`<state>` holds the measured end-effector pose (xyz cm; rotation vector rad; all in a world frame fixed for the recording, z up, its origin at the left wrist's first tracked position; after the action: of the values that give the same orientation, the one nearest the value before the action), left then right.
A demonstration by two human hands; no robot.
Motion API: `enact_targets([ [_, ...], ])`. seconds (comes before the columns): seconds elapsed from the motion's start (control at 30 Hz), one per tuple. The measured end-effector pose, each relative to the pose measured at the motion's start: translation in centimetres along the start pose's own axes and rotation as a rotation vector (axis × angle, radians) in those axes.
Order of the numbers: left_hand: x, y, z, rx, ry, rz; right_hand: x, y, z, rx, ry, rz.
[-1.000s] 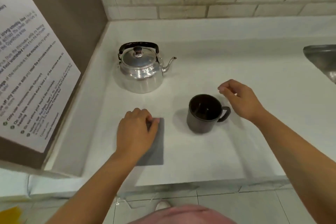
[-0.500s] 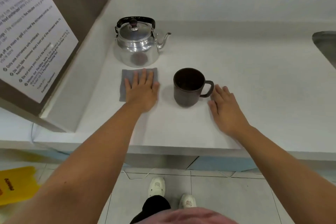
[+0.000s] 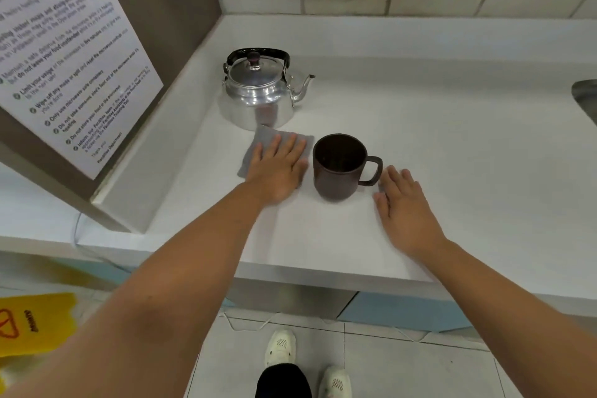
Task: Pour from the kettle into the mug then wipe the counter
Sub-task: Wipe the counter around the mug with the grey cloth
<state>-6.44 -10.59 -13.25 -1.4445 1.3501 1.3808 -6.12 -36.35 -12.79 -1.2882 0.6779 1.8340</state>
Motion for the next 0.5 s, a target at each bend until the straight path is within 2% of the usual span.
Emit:
enact_targets([
  [0.07,0.6,1.4,-0.1,0.067,0.01,-0.008,0.0,0.0,0.0,0.006,-0.006,0.008],
  [0.2,1.2,5.9,3.8,-0.109,0.019,-0.029,0.2,0.1,-0.2,0.012,-0.024,0.004],
  [0.3,1.7,10.3,2.9,-0.123,0.017,-0.014,0.0,0.3,-0.4,0.001,-0.086,0.008],
  [0.4,2.6,15.0,-1.2,0.04,0.065,-0.058,-0.6,1.3,-1.0,0.02,-0.206,-0.019],
  [0.5,3.6,18.0,-6.6,0.291,0.15,0.019,-1.5,3.6,-2.3,0.088,-0.3,-0.118],
])
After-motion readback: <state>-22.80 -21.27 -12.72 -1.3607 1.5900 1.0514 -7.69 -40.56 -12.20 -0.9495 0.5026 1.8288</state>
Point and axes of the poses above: each hand's wrist, its own y-axis away from the middle knuckle, its own x-axis out of the palm, z = x × y, the point moved 2 cm from there along -y, towards the middle knuckle, and after that the axes turned 7 degrees about -x, right-handed, at the moved point
